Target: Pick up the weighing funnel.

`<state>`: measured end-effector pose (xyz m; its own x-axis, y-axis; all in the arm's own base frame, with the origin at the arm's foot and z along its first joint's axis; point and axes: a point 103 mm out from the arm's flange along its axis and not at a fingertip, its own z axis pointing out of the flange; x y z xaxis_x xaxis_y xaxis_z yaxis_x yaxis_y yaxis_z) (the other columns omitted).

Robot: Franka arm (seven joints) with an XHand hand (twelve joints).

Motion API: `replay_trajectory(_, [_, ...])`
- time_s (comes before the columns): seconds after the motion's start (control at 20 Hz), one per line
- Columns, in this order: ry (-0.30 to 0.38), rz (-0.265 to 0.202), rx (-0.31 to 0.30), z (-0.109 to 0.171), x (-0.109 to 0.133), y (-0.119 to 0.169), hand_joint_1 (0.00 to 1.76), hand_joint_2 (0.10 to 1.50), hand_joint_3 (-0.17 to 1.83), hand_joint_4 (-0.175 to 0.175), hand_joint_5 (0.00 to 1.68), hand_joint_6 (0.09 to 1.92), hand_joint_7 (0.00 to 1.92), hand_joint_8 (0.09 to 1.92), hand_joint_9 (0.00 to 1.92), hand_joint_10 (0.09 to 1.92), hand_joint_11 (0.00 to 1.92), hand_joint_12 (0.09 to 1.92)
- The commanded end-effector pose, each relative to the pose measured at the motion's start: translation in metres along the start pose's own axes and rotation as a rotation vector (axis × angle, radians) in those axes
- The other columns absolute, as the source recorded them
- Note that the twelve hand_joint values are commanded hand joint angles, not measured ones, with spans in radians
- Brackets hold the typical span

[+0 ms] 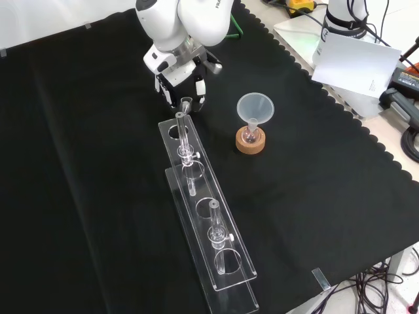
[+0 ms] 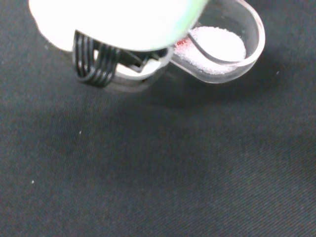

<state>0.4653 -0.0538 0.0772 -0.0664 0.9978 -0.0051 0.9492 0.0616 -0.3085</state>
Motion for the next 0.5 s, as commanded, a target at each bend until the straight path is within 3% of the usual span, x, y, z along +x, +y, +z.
replay_trajectory(0.05, [-0.028, -0.007, -0.008, -0.011, -0.002, -0.004, 1.21, 0.58, 0.65, -0.064, 1.58, 0.09, 1.56, 0.13, 1.48, 0.09, 1.06, 0.91])
replay_trajectory(0.2, [-0.063, -0.025, -0.018, -0.015, -0.004, -0.008, 1.21, 0.58, 0.65, -0.065, 1.58, 0.09, 1.56, 0.13, 1.48, 0.09, 1.06, 0.91])
replay_trajectory(0.5, [-0.084, -0.018, -0.016, -0.025, -0.013, -0.019, 1.21, 0.58, 0.65, -0.068, 1.58, 0.09, 1.56, 0.13, 1.48, 0.09, 1.06, 0.91])
